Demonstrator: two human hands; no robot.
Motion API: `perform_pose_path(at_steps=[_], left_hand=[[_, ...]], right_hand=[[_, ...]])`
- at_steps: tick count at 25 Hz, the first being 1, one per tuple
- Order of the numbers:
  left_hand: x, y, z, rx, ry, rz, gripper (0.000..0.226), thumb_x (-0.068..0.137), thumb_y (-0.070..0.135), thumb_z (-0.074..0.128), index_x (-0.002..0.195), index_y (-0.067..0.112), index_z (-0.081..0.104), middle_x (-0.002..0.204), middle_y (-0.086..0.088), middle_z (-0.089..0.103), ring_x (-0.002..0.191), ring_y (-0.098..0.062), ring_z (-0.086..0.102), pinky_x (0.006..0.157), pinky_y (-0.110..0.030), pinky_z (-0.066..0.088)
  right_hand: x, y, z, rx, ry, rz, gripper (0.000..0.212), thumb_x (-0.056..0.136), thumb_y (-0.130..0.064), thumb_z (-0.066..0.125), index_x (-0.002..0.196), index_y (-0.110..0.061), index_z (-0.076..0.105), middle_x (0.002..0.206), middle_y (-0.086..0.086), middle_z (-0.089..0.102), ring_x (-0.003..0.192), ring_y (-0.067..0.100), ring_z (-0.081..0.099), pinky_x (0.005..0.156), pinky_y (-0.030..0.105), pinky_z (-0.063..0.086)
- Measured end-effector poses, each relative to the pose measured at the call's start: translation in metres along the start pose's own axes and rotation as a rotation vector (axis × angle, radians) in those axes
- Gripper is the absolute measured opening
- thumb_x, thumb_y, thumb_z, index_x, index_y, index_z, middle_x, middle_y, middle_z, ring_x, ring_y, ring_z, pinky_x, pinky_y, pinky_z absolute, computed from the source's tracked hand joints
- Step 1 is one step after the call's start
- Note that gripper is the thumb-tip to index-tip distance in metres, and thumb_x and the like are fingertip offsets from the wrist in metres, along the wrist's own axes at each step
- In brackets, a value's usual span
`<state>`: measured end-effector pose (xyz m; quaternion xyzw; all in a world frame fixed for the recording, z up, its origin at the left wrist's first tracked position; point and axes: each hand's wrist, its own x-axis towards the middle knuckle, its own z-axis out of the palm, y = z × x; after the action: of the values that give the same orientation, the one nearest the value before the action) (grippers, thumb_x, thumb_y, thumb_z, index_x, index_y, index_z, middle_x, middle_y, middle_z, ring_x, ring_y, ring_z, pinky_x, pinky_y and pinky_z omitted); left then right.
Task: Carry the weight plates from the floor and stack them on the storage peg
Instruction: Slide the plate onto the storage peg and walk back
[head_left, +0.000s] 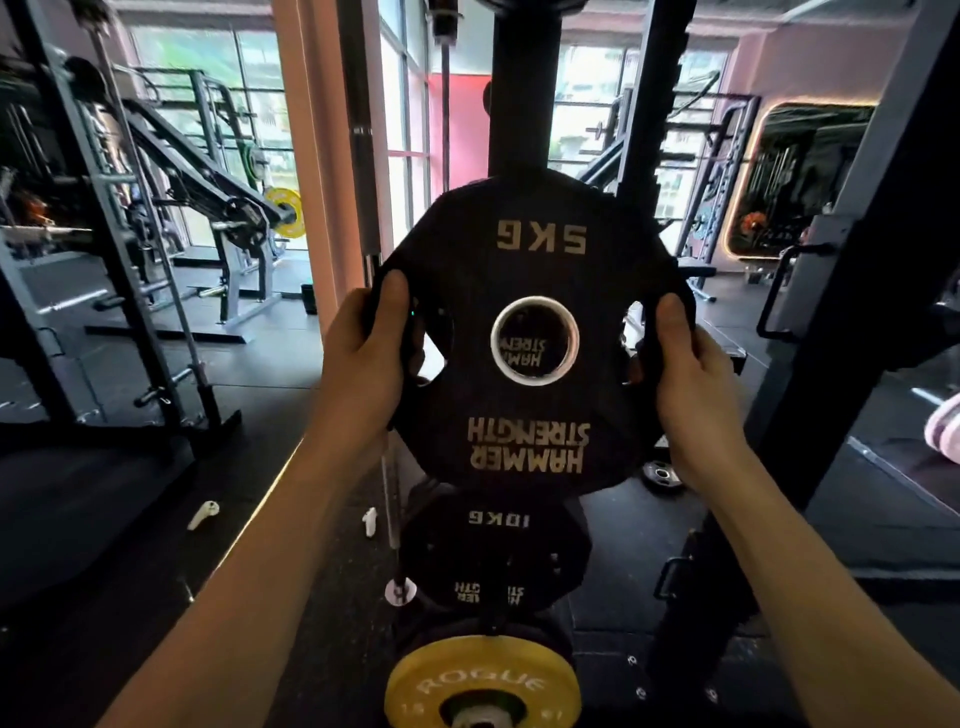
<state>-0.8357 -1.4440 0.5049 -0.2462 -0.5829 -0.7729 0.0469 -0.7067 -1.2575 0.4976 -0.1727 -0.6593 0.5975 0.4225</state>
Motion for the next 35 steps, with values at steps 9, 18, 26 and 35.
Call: perform_pose_path(at_steps=[9, 18, 26, 35], left_hand=[[0.061, -0.038, 0.016, 0.03, -0.001, 0.005, 0.04, 0.095, 0.056, 0.047, 0.083, 0.018, 0.051, 0.06, 0.004, 0.048, 0.052, -0.011, 0.042, 0.056, -0.03, 0.036], [0.087, -0.05, 0.034, 0.123, 0.061, -0.003, 0.052, 0.086, 0.066, 0.033, 0.097, 0.028, 0.067, 0.098, 0.005, 0.071, 0.098, -0.011, 0.067, 0.094, -0.034, 0.052], [0.111, -0.067, 0.045, 0.153, 0.161, 0.139, 0.034, 0.103, 0.038, 0.039, 0.085, 0.014, 0.054, 0.055, 0.026, 0.058, 0.057, 0.008, 0.057, 0.056, -0.005, 0.04], [0.128, -0.081, 0.043, 0.22, 0.15, 0.186, 0.036, 0.1, 0.048, 0.04, 0.1, 0.018, 0.059, 0.076, 0.011, 0.062, 0.069, 0.0, 0.061, 0.071, -0.021, 0.048]], right_hand=[[0.063, 0.022, 0.021, -0.091, 0.036, -0.038, 0.042, 0.091, -0.064, 0.043, 0.088, -0.028, 0.064, 0.077, -0.013, 0.069, 0.072, 0.0, 0.065, 0.073, 0.026, 0.049], [0.091, 0.03, 0.029, -0.016, -0.005, -0.02, 0.053, 0.077, -0.071, 0.038, 0.093, -0.03, 0.066, 0.078, -0.021, 0.073, 0.078, -0.008, 0.068, 0.064, 0.007, 0.049], [0.118, 0.047, 0.032, -0.123, -0.034, -0.054, 0.06, 0.085, -0.071, 0.03, 0.097, -0.028, 0.07, 0.09, -0.014, 0.075, 0.088, -0.004, 0.069, 0.075, 0.016, 0.051], [0.136, 0.059, 0.037, -0.158, -0.012, -0.073, 0.059, 0.088, -0.068, 0.03, 0.097, -0.024, 0.068, 0.084, -0.007, 0.074, 0.083, 0.0, 0.069, 0.077, 0.02, 0.05]])
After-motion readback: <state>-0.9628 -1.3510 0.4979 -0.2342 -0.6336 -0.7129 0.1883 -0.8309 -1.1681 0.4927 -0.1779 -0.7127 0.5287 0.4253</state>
